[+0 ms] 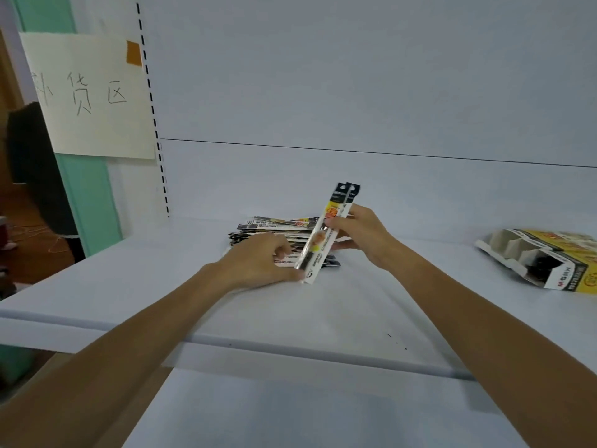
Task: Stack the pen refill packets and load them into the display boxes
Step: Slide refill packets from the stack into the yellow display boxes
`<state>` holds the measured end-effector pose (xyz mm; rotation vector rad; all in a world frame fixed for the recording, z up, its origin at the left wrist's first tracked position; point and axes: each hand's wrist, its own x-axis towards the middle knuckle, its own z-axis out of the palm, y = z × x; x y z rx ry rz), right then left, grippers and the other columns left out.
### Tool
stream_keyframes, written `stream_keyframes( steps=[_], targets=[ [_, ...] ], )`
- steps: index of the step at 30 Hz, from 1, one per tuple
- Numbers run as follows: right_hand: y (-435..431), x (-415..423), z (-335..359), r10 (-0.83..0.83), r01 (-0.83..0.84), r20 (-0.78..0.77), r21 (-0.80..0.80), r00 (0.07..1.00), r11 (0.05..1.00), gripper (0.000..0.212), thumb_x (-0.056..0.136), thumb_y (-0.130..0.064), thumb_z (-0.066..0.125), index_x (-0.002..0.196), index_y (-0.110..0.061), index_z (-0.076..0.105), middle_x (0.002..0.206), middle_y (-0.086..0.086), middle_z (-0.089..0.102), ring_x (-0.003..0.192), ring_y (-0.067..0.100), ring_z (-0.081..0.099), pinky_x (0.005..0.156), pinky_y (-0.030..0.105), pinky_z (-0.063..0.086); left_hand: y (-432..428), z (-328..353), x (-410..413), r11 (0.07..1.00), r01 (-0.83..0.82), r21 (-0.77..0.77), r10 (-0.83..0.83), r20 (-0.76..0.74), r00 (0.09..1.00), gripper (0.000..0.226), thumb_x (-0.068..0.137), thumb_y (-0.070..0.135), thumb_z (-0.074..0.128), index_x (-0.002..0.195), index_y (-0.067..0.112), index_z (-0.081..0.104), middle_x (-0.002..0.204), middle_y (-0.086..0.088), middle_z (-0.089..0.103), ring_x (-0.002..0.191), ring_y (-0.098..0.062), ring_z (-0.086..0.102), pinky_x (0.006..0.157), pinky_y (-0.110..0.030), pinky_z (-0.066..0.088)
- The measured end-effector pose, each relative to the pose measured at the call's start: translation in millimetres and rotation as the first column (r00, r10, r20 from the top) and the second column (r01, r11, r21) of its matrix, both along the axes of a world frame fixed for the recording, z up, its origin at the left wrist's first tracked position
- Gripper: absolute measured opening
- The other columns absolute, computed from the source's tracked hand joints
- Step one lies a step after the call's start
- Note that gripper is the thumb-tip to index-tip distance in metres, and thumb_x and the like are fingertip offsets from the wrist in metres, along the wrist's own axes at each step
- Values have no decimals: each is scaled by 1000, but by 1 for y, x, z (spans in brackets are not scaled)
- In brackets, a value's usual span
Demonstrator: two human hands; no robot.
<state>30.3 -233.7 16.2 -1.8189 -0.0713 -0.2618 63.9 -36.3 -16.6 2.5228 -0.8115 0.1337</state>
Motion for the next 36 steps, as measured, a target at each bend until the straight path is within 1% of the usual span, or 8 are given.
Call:
stream_keyframes(
  steps=[6,10,14,18,22,26,30,36],
  targets=[
    [-12,5,1,-63,64,-22,44,998,997,5,89,-4,55,90,-7,59,81,8,67,69,17,68,60,26,57,12,3,7,989,112,93,-120,88,989,19,83,34,66,97,21,66,94,8,59,73,1,48,66,-10,36],
    [-13,5,4,-60,62,-28,76,998,995,9,88,-3,55,84,-8,61,77,6,65,67,16,65,61,28,57,14,10,10,982,132,133,-153,163,975,14,87,27,61,91,17,70,82,9,64,67,2,52,65,-13,37],
    [-14,6,7,-27,34,-45,162,999,986,11,86,-2,56,79,-8,61,74,6,66,70,21,64,64,31,57,17,24,16,964,26,-263,-12,55,998,10,83,23,67,74,25,70,72,11,66,64,2,58,62,-11,42],
    [-4,7,12,87,-84,-49,64,995,994,12,87,-2,58,97,-3,64,86,6,70,77,19,67,66,28,58,-2,28,18,772,-96,-629,-85,-251,964,9,87,21,62,83,22,71,88,1,71,87,-18,66,81,-31,52],
    [5,8,12,158,-157,-21,26,987,987,23,87,0,59,109,2,61,94,10,68,74,12,68,64,22,56,-32,29,6,719,-124,-683,-221,-395,892,17,92,21,56,96,10,68,91,-3,69,81,-13,66,58,-17,52],
    [0,6,12,172,-171,-23,37,985,985,14,89,-2,56,98,-5,66,88,5,70,74,13,69,65,22,56,-40,27,8,857,-29,-515,-39,-121,992,21,83,33,66,98,18,68,94,6,68,86,-5,61,68,-13,44],
    [-3,5,11,142,-142,-46,0,989,990,14,93,-8,53,95,-5,67,85,8,68,72,17,67,70,26,57,-43,26,3,872,43,-488,-118,-124,985,22,89,37,58,106,27,66,89,8,70,80,-8,62,67,-17,42],
    [-5,-1,9,24,-27,-24,-147,999,989,25,97,-21,47,83,-13,66,73,2,64,68,13,60,67,24,52,-63,27,-7,855,54,-515,-180,-198,964,25,95,23,49,74,19,62,51,15,57,42,4,46,49,-13,34]
  ],
)
